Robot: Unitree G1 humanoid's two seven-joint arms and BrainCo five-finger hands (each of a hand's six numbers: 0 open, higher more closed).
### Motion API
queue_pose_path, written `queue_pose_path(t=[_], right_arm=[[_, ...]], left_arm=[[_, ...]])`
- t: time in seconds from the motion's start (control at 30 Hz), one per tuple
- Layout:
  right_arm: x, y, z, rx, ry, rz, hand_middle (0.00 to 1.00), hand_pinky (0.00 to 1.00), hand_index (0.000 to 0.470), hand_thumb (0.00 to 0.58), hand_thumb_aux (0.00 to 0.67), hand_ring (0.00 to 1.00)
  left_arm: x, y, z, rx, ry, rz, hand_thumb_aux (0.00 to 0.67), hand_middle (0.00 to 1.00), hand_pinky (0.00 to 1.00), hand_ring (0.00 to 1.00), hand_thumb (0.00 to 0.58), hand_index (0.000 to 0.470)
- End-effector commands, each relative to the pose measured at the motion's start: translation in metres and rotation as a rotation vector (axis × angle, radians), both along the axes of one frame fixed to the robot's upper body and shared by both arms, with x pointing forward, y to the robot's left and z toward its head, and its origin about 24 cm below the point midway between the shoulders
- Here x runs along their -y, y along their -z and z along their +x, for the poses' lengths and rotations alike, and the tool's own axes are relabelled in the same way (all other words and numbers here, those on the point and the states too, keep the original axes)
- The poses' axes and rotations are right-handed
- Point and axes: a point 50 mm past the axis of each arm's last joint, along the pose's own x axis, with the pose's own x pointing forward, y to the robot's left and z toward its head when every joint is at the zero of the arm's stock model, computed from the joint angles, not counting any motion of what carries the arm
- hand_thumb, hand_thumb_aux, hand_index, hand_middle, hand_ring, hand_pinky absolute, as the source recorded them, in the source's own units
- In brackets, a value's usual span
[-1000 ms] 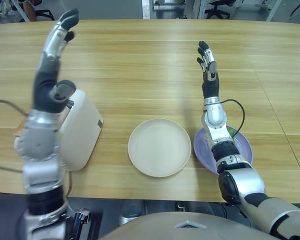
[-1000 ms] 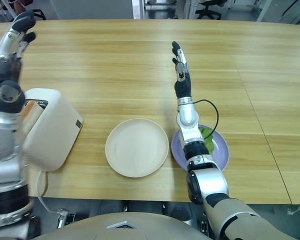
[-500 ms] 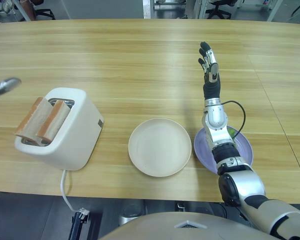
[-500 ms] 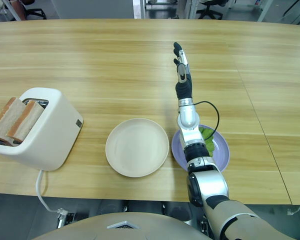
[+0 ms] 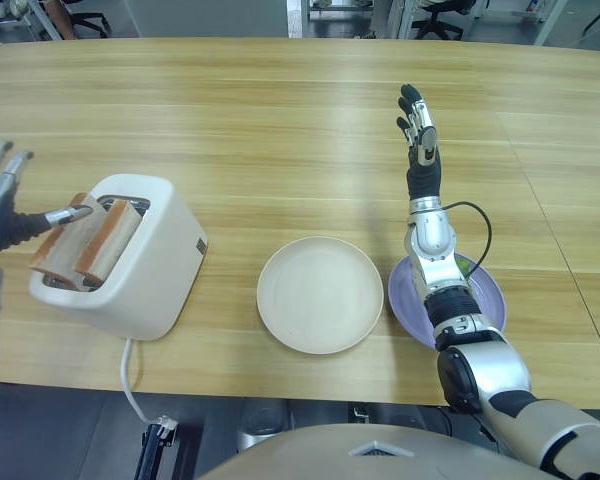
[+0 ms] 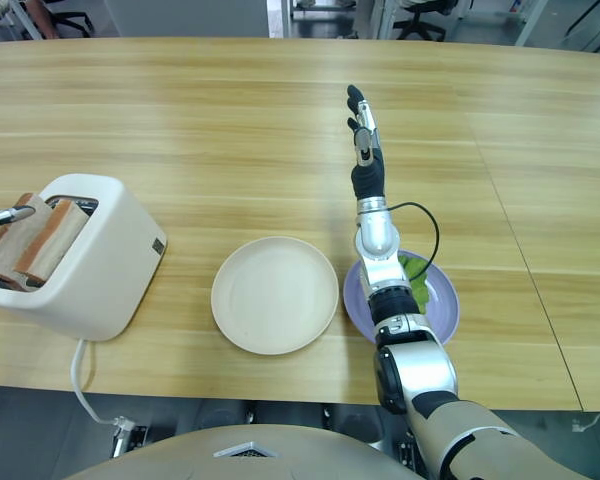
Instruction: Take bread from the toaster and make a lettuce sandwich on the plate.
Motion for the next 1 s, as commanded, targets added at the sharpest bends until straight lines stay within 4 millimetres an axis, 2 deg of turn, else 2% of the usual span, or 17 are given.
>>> queue_pose_path(t=[0.03, 0.33, 0.5, 0.67, 1.0], right_arm=[[0.002, 0.000, 0.000, -0.007, 0.000, 0.010, 0.00, 0.00, 0.000, 0.000, 0.000, 0.00], [0.000, 0.001, 0.000, -0.014, -0.005, 0.015, 0.00, 0.00, 0.000, 0.000, 0.000, 0.00], [0.000, 0.001, 0.000, -0.018, -0.003, 0.020, 0.00, 0.00, 0.000, 0.000, 0.000, 0.00], [0.000, 0.003, 0.000, -0.025, 0.001, 0.021, 0.00, 0.00, 0.000, 0.000, 0.000, 0.00], [0.002, 0.003, 0.000, -0.026, 0.011, 0.019, 0.00, 0.00, 0.000, 0.000, 0.000, 0.00]], left_arm=[[-0.004, 0.001, 0.000, -0.029, -0.021, 0.044, 0.000, 0.00, 0.00, 0.00, 0.000, 0.000], [-0.002, 0.002, -0.001, -0.068, -0.007, 0.074, 0.000, 0.00, 0.00, 0.00, 0.000, 0.000], [0.006, 0.004, -0.001, -0.117, 0.016, 0.088, 0.000, 0.00, 0.00, 0.00, 0.000, 0.000], [0.016, 0.016, 0.000, -0.177, 0.052, 0.039, 0.000, 0.00, 0.00, 0.00, 0.000, 0.000], [0.021, 0.027, -0.005, -0.249, 0.041, -0.017, 0.000, 0.00, 0.00, 0.00, 0.000, 0.000]])
